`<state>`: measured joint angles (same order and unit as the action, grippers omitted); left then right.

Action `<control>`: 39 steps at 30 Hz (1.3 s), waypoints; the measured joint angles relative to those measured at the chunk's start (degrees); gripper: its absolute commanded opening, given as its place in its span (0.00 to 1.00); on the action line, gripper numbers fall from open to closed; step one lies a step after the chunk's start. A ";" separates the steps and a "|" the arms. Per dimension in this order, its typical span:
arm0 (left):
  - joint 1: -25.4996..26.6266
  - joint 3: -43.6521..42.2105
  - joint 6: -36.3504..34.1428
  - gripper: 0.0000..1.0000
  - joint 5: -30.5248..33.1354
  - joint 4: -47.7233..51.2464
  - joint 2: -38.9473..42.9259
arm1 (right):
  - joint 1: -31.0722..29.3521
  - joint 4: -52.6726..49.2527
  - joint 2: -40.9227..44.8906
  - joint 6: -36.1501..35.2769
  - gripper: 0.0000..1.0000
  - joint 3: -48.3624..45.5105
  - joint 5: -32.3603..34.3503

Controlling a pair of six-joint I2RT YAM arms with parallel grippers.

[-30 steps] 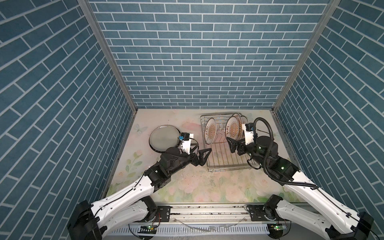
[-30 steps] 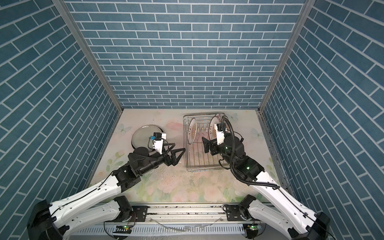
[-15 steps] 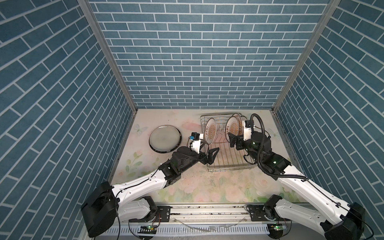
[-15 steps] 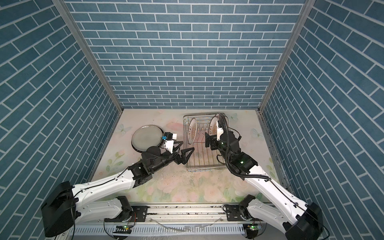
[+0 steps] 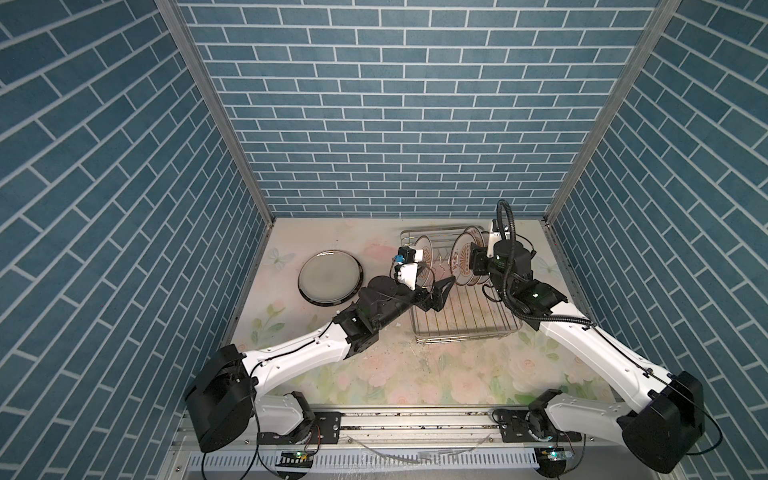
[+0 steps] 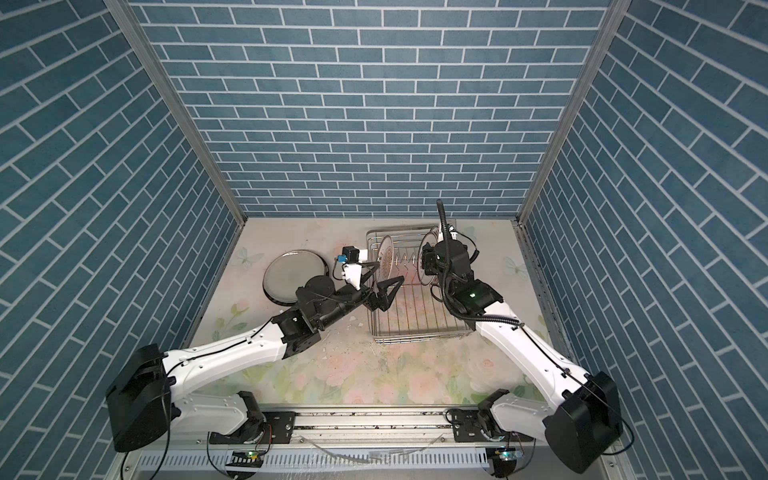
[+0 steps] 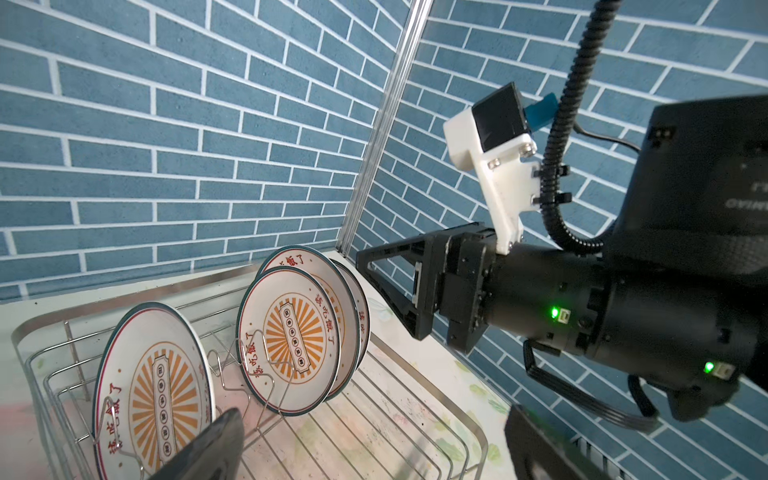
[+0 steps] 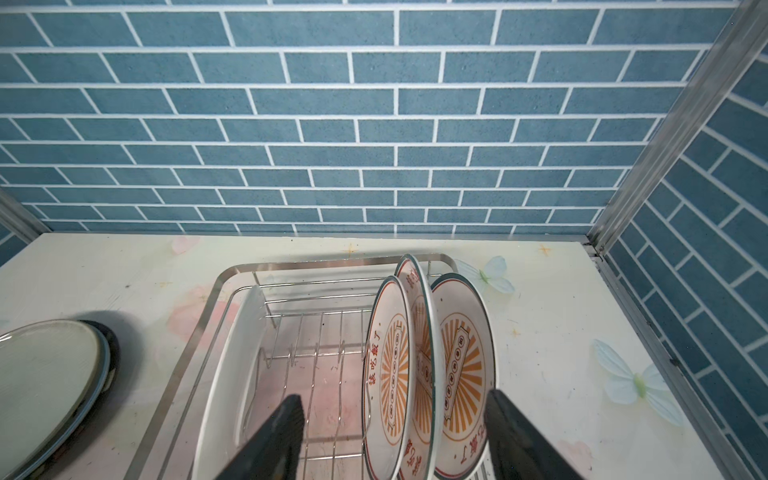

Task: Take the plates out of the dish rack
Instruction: 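Close the right gripper on the rim of the cream sunburst plate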

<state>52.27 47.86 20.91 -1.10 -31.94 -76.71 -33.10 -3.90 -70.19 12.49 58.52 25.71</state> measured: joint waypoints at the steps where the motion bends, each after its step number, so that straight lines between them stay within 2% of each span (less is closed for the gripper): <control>1: 0.00 0.37 -0.31 1.00 0.02 0.07 -0.90 | 0.68 -0.02 -0.87 -0.24 0.58 0.61 -0.04; 5: 0.00 2.71 -1.18 1.00 -0.44 1.31 -4.66 | 4.13 -0.79 -4.48 -0.44 0.50 2.64 -1.07; 10: -0.79 5.14 -1.18 1.00 -2.23 1.57 -7.67 | 6.82 -1.60 -9.03 -0.42 0.46 4.90 -2.71; 16: -2.34 5.29 -0.87 1.00 -2.97 0.02 -9.44 | 7.78 -1.73 -13.27 -0.42 0.37 6.88 -4.63; 20: -2.38 5.95 -0.79 1.00 -2.99 -0.26 -11.65 | 8.74 -1.75 -14.91 -0.42 0.36 7.52 -6.21; 25: -2.38 6.78 -0.74 1.00 -2.97 -0.44 -13.44 | 9.16 -1.75 -16.65 -0.42 0.29 8.39 -6.56; 28: -2.38 6.80 -0.42 1.00 -2.91 -0.76 -13.75 | 9.16 -1.77 -17.70 -0.59 0.20 8.76 -6.73; 39: -2.38 6.54 1.92 1.00 -2.64 -3.80 -13.97 | 9.16 -2.08 -21.22 -0.39 0.20 10.14 -4.68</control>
<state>49.89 54.39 22.83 -3.75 -35.75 -90.67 -23.94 -5.98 -91.42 12.10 68.66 21.04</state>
